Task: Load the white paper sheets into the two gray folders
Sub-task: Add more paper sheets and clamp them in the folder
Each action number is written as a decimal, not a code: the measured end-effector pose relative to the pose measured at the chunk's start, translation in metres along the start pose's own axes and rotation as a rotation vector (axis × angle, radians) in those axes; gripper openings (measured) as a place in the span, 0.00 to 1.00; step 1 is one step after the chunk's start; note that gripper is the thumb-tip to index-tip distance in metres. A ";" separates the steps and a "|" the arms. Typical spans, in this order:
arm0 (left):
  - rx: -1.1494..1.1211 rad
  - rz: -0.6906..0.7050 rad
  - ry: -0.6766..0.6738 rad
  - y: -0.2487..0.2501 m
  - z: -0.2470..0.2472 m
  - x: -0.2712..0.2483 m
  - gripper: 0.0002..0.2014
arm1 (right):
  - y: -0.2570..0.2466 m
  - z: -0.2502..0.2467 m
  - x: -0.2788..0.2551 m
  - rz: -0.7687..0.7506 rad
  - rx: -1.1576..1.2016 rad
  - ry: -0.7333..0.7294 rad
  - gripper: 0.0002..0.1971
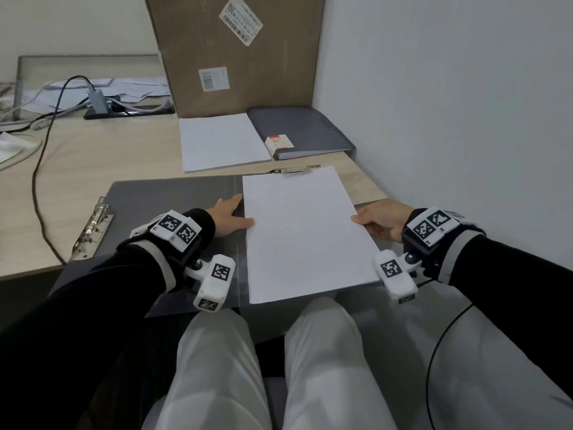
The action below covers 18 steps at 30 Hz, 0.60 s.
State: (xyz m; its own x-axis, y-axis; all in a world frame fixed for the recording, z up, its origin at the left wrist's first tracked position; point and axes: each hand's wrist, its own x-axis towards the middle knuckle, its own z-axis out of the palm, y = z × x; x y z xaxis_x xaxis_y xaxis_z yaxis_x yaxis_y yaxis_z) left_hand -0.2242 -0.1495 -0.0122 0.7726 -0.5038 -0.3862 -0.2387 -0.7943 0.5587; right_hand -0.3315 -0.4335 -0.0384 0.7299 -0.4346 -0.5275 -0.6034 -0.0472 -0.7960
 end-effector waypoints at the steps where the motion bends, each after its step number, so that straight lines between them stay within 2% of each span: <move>1: -0.001 0.003 0.002 0.000 0.000 0.000 0.37 | 0.000 0.001 0.000 0.001 -0.009 0.007 0.10; 14: -0.004 -0.010 -0.004 -0.005 0.001 0.005 0.40 | -0.008 0.005 -0.001 0.005 -0.232 0.071 0.11; 18: 0.160 0.019 0.046 0.000 0.005 0.007 0.31 | -0.009 0.003 0.000 0.035 -0.285 0.063 0.08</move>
State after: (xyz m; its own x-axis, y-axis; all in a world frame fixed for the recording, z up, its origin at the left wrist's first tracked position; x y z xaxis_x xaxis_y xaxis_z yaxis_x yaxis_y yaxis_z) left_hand -0.2213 -0.1544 -0.0188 0.7922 -0.5061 -0.3411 -0.3415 -0.8307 0.4397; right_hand -0.3250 -0.4301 -0.0316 0.6911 -0.4952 -0.5266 -0.7003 -0.2782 -0.6575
